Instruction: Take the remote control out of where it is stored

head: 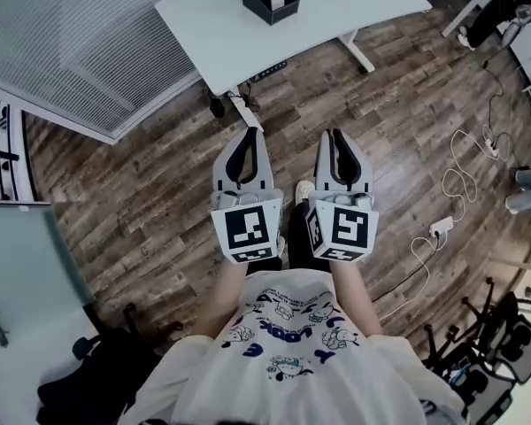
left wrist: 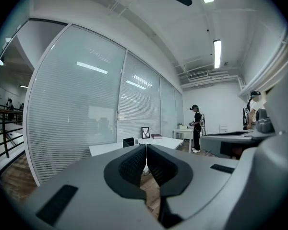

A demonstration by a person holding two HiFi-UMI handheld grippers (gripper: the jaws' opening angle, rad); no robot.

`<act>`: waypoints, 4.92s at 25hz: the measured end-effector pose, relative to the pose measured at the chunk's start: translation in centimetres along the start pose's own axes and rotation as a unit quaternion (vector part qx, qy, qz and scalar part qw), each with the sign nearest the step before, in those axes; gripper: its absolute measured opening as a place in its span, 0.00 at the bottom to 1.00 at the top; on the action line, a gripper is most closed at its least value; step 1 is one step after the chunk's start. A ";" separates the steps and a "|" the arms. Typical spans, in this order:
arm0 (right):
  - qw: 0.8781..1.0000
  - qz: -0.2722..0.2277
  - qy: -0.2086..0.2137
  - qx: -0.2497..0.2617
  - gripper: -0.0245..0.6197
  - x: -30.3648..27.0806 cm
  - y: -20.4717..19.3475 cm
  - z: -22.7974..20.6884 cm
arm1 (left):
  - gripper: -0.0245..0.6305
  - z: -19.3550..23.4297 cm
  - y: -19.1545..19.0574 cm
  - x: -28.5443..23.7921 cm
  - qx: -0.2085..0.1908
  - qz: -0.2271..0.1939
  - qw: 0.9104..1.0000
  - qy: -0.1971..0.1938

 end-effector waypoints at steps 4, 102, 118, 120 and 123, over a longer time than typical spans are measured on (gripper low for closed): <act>1.000 -0.003 0.015 0.007 0.13 -4.1 0.9 -2.1 | 0.07 -0.5 0.8 -4.4 0.006 -0.008 1.000 0.014; 0.987 0.144 0.067 -0.024 0.13 -60.8 0.3 -16.0 | 0.30 8.6 -3.5 -61.2 0.031 0.222 0.974 -0.040; 0.983 0.167 0.076 -0.028 0.13 -62.3 -1.0 -15.7 | 0.30 8.8 -4.6 -63.7 0.019 0.267 0.960 -0.086; 0.982 0.169 0.076 -0.027 0.13 -62.4 -1.0 -15.7 | 0.30 8.8 -4.7 -63.9 0.019 0.272 0.958 -0.092; 0.982 0.171 0.077 -0.024 0.13 -62.5 -1.3 -16.0 | 0.27 8.7 -5.0 -64.3 0.020 0.274 0.956 -0.099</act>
Point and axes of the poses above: the fingertips, and each gripper's own axes: x backward along the fingers, z to its left, y out of its top, the point moved 10 cm from there along x, backward along the fingers, and after that the axes turned 4 degrees about -x, right-handed, at the moved point
